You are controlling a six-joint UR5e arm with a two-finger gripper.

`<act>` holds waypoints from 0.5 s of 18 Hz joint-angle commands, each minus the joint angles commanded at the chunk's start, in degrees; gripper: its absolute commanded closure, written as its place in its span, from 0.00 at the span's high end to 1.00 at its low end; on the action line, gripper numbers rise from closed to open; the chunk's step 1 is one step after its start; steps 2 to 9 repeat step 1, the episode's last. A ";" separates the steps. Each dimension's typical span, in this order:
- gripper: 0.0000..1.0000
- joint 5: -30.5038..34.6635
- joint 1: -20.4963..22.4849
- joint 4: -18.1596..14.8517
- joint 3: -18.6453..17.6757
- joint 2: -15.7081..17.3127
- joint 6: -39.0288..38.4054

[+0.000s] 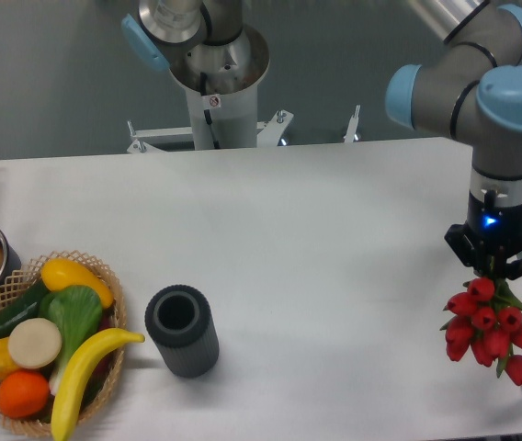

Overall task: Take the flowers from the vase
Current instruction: 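Carry the tulips away from the vase and hold them beside the table edge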

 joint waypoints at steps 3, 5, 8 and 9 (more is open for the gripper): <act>0.00 -0.08 0.00 -0.53 -0.17 -0.09 0.00; 0.00 -0.08 0.00 -0.53 -0.17 -0.09 0.00; 0.00 -0.08 0.00 -0.53 -0.17 -0.09 0.00; 0.00 -0.08 0.00 -0.53 -0.17 -0.09 0.00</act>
